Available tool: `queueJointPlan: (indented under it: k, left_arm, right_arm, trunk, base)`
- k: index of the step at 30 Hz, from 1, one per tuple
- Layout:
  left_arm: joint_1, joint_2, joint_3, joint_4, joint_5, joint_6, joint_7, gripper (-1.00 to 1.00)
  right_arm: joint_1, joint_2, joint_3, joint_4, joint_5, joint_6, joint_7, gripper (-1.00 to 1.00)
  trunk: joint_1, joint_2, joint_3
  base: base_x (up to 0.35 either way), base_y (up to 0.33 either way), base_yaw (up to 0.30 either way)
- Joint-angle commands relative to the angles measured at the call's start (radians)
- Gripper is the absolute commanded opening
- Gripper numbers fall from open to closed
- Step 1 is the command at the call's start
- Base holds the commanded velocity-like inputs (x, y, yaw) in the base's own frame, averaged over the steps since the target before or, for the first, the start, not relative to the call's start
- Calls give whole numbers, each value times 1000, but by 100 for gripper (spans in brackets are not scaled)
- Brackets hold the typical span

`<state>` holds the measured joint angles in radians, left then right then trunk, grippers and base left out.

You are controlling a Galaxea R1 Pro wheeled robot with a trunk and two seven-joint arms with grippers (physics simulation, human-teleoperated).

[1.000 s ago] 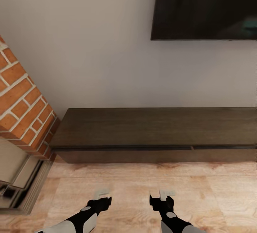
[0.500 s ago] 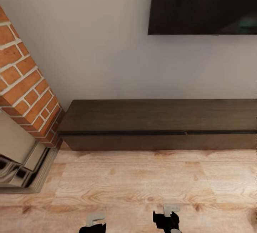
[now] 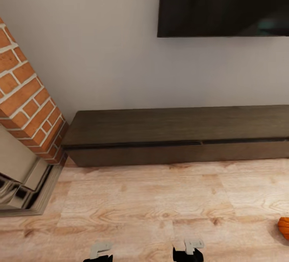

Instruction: Place each of the two pumpkins and all three candles from the living room inside a cabinet in the living room (use any cabinet), then make sure every cabinet is closed, and position the cauldron so it is next to a table in the living room.

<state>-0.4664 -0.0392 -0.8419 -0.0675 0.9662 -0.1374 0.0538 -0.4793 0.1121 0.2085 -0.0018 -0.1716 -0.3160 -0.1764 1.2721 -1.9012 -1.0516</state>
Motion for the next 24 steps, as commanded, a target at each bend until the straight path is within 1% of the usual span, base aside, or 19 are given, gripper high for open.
queueJointPlan:
  k: [1, 5, 8, 11, 13, 24]
  left_arm:
    - [3, 1, 0, 0, 0, -9, 0, 100]
    - [8, 1, 0, 0, 0, -31, 0, 100]
    - [9, 1, 0, 0, -1, -33, -2, 100]
    - [9, 1, 0, 0, -2, -33, -2, 100]
    - [10, 1, 0, 0, -3, -33, -2, 100]
    - [15, 1, 0, 0, -1, -33, -2, 100]
  right_arm:
    - [7, 0, -1, -2, -1, -1, 0, 100]
    - [10, -2, -2, -2, -2, -2, 0, 100]
    - [17, -2, -3, -1, -2, -3, 0, 100]
    - [33, -3, -2, 0, -2, -60, 0, 100]
    - [41, -3, -2, -1, -2, -72, 0, 100]
    - [45, -3, -1, -1, -2, -78, 0, 100]
  trunk:
    - [0, 0, 0]
    - [0, 0, 1]
    - [0, 0, 4]
    - [0, 0, 6]
    - [0, 0, 8]
    - [0, 0, 18]
  base:
    - [-1, 0, -288]
    - [0, 0, -291]
    - [0, 0, -288]
    - [0, 0, -283]
    - [0, 0, -280]
    - [0, 0, -277]
